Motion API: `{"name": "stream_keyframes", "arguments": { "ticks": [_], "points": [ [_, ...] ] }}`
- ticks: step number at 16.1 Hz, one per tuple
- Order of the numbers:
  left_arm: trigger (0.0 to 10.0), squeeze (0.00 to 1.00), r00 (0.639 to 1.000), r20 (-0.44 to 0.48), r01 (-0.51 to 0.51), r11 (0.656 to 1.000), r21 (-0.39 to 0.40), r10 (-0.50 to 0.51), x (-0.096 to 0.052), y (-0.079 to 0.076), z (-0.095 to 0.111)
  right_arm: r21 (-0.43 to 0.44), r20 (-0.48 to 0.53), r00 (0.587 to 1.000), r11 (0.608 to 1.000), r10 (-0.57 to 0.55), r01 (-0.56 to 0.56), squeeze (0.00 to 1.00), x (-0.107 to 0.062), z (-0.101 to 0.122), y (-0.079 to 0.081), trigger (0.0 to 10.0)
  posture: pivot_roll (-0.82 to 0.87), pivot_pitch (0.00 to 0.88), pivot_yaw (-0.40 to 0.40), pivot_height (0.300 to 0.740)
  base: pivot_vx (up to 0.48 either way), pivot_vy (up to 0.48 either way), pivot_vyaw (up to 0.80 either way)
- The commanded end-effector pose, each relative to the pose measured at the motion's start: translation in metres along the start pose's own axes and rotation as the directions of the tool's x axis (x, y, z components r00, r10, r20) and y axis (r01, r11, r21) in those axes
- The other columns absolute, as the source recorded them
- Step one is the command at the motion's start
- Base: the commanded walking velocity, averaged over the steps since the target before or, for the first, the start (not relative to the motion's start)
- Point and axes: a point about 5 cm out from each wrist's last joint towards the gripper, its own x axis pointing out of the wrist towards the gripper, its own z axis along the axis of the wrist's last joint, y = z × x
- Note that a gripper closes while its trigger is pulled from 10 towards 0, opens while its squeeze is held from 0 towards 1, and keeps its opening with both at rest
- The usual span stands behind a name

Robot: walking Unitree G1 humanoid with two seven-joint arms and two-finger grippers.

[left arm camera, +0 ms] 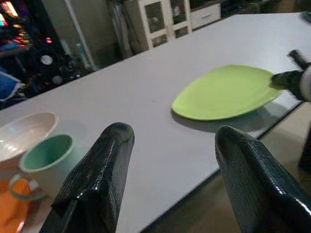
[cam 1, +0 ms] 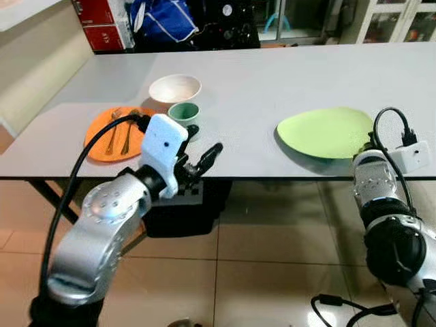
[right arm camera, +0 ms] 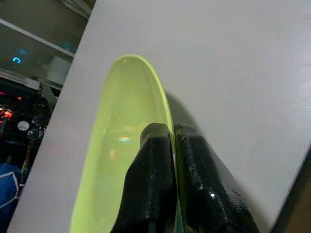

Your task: Setting the table

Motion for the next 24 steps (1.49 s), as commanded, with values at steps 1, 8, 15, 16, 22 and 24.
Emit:
{"name": "stream_keyframes", "arguments": {
  "ticks": [1,8,15,16,22,24],
  "points": [
    [10.0,0.0,1.0,-0.005,0.017,1.0,-0.002,-0.017,-0.004,-0.001,0.002,-0.005,0.012,1.0,1.0,0.026,-0.025,0.0,0.0,0.003,0.012,10.0,0.16,0.098,0.097,0.74,0.0,0.0,0.0],
    [10.0,0.0,0.998,-0.024,0.051,0.998,-0.042,-0.052,-0.007,-0.011,0.002,-0.063,-0.026,0.995,0.993,0.1,-0.101,1.0,-0.001,-0.006,0.019,10.0,0.16,0.108,0.095,0.74,0.0,0.0,0.0],
    [10.0,0.0,0.995,-0.037,0.096,0.994,-0.055,-0.098,-0.008,-0.016,-0.001,-0.39,0.001,0.997,0.918,0.084,-0.076,0.0,-0.001,-0.005,0.009,10.0,0.15,0.079,0.08,0.74,0.0,0.0,0.0],
    [10.0,0.0,0.994,-0.036,0.097,0.994,-0.057,-0.099,-0.008,-0.017,-0.001,-0.416,-0.015,0.998,0.908,0.058,-0.059,0.0,-0.002,-0.009,0.003,10.0,0.16,0.078,0.079,0.74,0.0,0.0,0.0],
    [10.0,0.0,0.994,-0.045,0.094,0.994,-0.053,-0.097,-0.01,-0.017,-0.003,-0.447,-0.042,0.999,0.895,-0.008,-0.012,0.0,-0.004,-0.018,-0.009,10.0,0.15,0.084,0.081,0.74,0.0,0.0,0.0],
    [10.0,0.0,0.998,-0.042,0.043,0.998,-0.037,-0.045,-0.007,-0.012,-0.003,-0.409,0.028,0.997,0.911,0.072,-0.054,0.0,-0.003,-0.008,0.005,10.0,0.14,0.071,0.069,0.74,0.0,0.0,0.0]
  ]
}}
